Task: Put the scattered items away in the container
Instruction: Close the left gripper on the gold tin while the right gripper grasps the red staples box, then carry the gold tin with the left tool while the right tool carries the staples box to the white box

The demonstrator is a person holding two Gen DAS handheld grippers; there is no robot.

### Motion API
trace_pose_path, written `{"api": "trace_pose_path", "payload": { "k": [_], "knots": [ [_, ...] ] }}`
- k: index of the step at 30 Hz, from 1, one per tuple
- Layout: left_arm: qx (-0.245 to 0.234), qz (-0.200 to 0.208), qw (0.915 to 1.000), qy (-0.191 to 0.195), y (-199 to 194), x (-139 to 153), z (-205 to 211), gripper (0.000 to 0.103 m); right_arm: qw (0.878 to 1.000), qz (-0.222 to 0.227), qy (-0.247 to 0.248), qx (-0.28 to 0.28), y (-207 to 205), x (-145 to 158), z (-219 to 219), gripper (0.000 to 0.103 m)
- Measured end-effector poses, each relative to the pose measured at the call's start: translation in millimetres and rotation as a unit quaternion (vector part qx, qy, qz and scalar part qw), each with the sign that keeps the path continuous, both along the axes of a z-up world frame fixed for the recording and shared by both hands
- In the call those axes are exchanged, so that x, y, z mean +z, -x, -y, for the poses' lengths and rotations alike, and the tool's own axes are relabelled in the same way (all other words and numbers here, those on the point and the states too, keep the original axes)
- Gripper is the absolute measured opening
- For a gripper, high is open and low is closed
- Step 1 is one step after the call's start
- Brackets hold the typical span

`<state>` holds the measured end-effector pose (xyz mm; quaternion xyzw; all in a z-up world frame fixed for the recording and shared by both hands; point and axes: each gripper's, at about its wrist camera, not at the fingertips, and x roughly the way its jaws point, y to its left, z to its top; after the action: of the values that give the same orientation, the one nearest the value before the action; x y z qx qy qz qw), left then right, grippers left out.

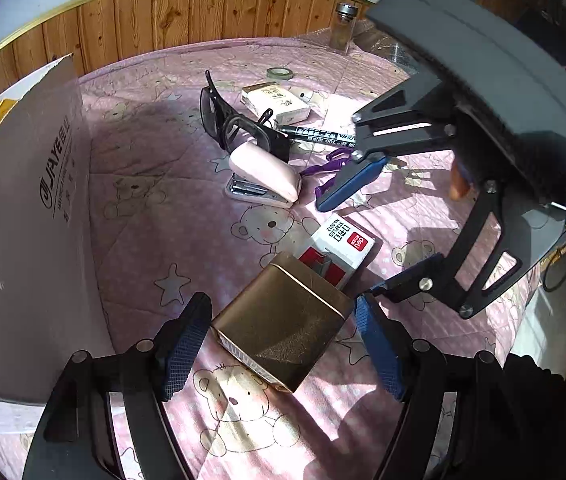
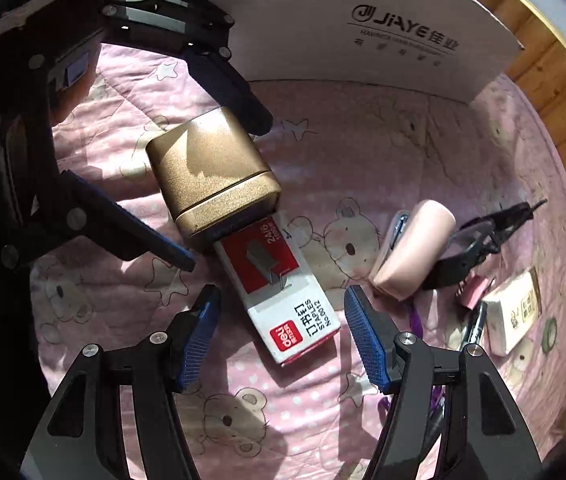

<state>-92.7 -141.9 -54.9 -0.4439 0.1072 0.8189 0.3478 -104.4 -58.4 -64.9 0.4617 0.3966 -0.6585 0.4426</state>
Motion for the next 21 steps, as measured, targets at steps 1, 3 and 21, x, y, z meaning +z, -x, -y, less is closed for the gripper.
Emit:
{"api": "trace_pose_path", "payload": {
  "k": [1, 3, 21],
  "knots": [
    [-0.009, -0.001, 1.0, 0.003, 1.0, -1.2, -1.5, 0.075, 1.0, 0.01, 0.008, -0.002, 2.2, -2.3, 0.1, 0.067],
    [-0.027, 0.004, 0.9996, 0.007, 2.4, -4.6, -4.5, 0.069, 0.998, 0.05, 0.031, -0.026, 12.0, -3.7, -5.1, 0.06],
    [0.113, 0.06, 0.9913, 0.033, 24.2, 36.3, 1.2, 0.067, 0.927, 0.082, 0.151, -0.334, 4.3, 11.0, -97.3, 0.039]
  ]
}}
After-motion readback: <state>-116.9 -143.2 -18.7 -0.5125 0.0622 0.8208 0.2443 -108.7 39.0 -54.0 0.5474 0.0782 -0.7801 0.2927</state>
